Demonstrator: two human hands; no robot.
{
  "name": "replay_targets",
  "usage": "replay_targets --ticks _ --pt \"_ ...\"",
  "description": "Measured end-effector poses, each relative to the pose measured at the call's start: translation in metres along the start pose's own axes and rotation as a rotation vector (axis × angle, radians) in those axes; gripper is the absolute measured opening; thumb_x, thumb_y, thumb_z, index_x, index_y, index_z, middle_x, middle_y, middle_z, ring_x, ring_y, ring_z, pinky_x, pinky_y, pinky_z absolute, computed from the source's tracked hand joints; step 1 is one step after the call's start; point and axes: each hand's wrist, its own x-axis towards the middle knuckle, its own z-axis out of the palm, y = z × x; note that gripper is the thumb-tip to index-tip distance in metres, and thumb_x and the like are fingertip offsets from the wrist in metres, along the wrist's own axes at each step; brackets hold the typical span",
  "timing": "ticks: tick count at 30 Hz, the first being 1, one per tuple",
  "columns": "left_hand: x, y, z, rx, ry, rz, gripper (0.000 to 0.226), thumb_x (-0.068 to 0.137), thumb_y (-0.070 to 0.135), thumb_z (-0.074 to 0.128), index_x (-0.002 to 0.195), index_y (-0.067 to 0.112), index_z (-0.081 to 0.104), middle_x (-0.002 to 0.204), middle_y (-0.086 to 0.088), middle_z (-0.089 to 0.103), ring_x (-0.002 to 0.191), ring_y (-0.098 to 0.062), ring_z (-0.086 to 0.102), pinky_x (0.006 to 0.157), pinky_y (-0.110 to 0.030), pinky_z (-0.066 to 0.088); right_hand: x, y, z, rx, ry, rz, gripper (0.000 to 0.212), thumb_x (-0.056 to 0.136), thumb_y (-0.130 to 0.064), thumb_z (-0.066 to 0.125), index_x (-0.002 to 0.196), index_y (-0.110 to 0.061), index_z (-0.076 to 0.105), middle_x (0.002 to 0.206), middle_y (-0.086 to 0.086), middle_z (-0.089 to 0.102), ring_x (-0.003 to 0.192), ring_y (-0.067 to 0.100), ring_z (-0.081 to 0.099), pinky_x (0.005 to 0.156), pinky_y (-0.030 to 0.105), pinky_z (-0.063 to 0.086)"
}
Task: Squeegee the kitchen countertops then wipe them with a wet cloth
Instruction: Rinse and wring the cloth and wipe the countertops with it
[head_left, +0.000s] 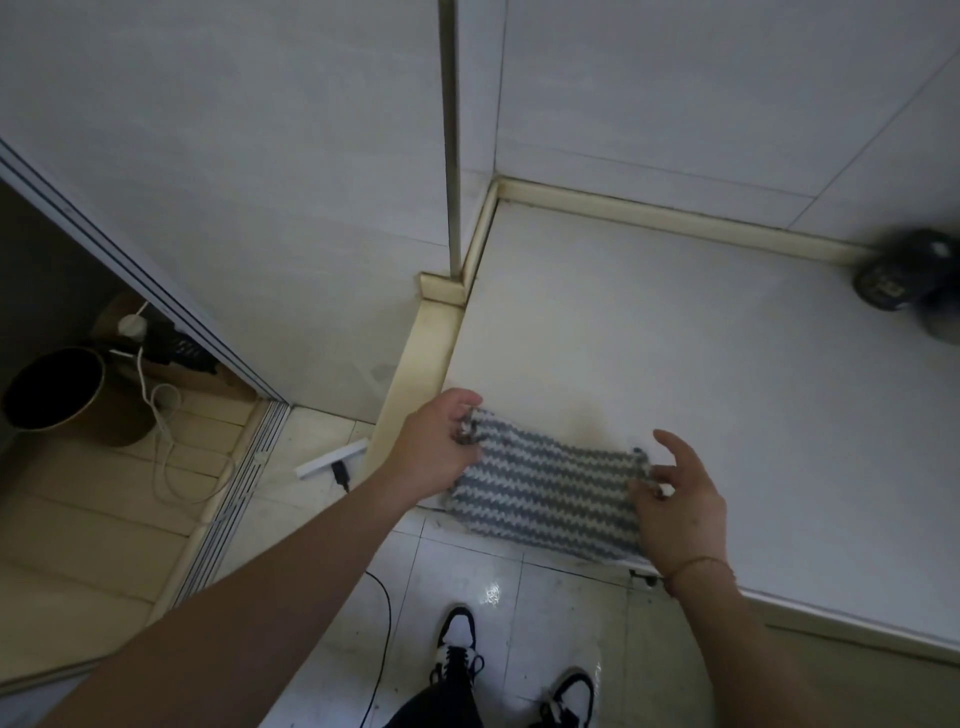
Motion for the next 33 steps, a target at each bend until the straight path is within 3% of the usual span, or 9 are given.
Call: replay_targets --ticks 5,8,11,13,16,20,24,29,33 --pt "0.001 -0.006 -0.007 0.039 0.101 0.119 0.034 0.086 0.009 0.066 0.116 0.024 0.060 0.106 0.011 0.063 0.087 0.000 0.063 0.068 -0.005 0.046 -0.022 -0.057 0.011 0.051 -0.131 -0.154 0.043 0.098 -0.016 0.052 0.137 -0.032 0.045 0.107 -0.010 0.061 0.073 -0.001 0.062 0.060 0.016 0.055" --pt "-0.001 -0.014 -0.018 0.072 0.230 0.107 0.026 0.090 0.010 0.061 0.115 0.020 0.063 0.107 0.011 0.063 0.089 -0.002 0.061 0.069 -0.002 0.041 -0.038 -0.073 0.035 -0.065 -0.312 -0.357 0.045 0.098 -0.006 0.044 0.139 -0.026 0.047 0.111 -0.011 0.061 0.087 0.004 0.064 0.081 0.016 0.054" --pt "-0.019 -0.020 -0.020 0.110 0.384 0.162 0.021 0.093 0.008 0.056 0.111 0.016 0.063 0.105 0.009 0.062 0.094 -0.005 0.059 0.077 -0.006 0.043 -0.039 -0.051 0.052 -0.196 -0.116 -0.562 0.031 0.092 -0.001 0.049 0.115 -0.008 0.068 0.104 0.006 0.071 0.090 0.020 0.066 0.087 0.027 0.053" --pt "-0.038 -0.024 -0.011 0.211 0.321 0.314 0.021 0.095 0.014 0.051 0.113 0.015 0.061 0.110 0.007 0.061 0.100 -0.005 0.055 0.089 -0.014 0.043 -0.036 -0.028 0.068 -0.342 -0.066 -0.595 0.033 0.090 -0.011 0.049 0.117 -0.004 0.066 0.117 0.014 0.067 0.108 0.032 0.063 0.096 0.045 0.051" --pt "-0.053 -0.043 0.014 0.590 0.153 0.547 0.040 0.092 0.026 0.043 0.127 0.010 0.056 0.130 -0.004 0.057 0.122 -0.014 0.048 0.107 -0.032 0.039 -0.035 -0.001 0.096 -0.698 -0.206 -0.602 0.058 0.093 -0.035 0.032 0.138 -0.002 0.050 0.146 0.015 0.046 0.139 0.034 0.036 0.111 0.053 0.028" --pt "-0.049 -0.059 0.037 0.925 -0.023 0.483 0.062 0.091 0.032 0.036 0.144 0.001 0.033 0.151 -0.016 0.035 0.141 -0.030 0.032 0.109 -0.044 0.022 -0.030 0.018 0.109 -0.873 -0.272 -0.576 0.072 0.100 -0.044 0.002 0.141 -0.002 0.044 0.152 0.012 0.036 0.146 0.026 0.015 0.111 0.055 0.018" --pt "-0.010 -0.042 0.039 0.974 -0.024 0.415 0.066 0.085 0.030 0.031 0.142 -0.002 0.039 0.150 -0.020 0.035 0.139 -0.032 0.035 0.115 -0.046 0.026 0.010 0.004 0.115 -0.947 -0.280 -0.584 0.063 0.096 -0.043 0.024 0.143 -0.006 0.042 0.155 0.010 0.031 0.145 0.028 0.025 0.111 0.058 0.018" --pt "0.093 0.013 0.038 1.087 -0.033 0.326 0.072 0.084 0.030 -0.006 0.150 -0.001 -0.008 0.158 -0.019 -0.013 0.147 -0.032 -0.008 0.120 -0.043 0.002 0.112 -0.054 0.111 -1.030 -0.280 -0.525 0.064 0.099 -0.045 0.011 0.152 -0.020 -0.016 0.159 -0.004 -0.023 0.146 0.018 -0.022 0.116 0.053 -0.013" --pt "0.186 0.054 0.032 1.140 0.017 0.294 0.064 0.100 0.031 0.019 0.151 0.002 -0.004 0.160 -0.016 -0.008 0.148 -0.027 -0.005 0.121 -0.040 0.003 0.204 -0.094 0.113 -1.011 -0.251 -0.525 0.061 0.100 -0.045 0.010 0.153 -0.024 -0.012 0.161 -0.007 -0.017 0.148 0.016 -0.017 0.117 0.053 -0.008"
